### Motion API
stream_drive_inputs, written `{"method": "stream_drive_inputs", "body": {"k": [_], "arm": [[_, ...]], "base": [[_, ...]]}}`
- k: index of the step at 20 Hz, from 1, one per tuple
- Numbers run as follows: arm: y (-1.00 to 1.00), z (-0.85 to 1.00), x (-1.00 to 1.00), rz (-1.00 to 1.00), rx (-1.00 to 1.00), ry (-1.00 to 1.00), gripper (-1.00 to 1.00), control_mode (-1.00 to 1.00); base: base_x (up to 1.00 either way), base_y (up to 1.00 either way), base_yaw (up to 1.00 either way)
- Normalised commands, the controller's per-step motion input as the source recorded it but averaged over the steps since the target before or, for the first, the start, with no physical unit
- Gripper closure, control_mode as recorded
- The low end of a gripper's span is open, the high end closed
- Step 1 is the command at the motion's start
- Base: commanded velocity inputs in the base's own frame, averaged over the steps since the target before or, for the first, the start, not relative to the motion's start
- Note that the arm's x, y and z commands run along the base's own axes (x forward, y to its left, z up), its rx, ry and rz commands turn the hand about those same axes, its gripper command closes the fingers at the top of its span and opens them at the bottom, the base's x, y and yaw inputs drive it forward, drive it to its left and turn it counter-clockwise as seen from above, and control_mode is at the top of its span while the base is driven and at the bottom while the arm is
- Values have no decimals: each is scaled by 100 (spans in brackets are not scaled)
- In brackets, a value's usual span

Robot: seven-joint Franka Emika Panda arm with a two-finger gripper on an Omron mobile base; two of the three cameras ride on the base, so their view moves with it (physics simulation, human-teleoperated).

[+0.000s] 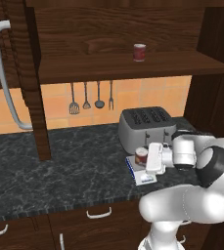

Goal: Pick the canned food and place it on the digital scale for weighing, and close the cabinet.

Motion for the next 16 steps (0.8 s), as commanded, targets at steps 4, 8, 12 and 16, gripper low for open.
{"method": "stream_drive_inputs", "body": {"k": [4, 8, 12, 16], "arm": [[0, 1, -13, -3, 0, -7, -100, -100], [3, 1, -18, -8, 0, -7, -100, -100], [-8, 1, -14, -10, 1, -5, -100, -100], [22, 0, 0, -13, 0, -1, -100, -100]], "base": [[0, 0, 0], [0, 0, 0], [0, 0, 0], [0, 0, 0]]}}
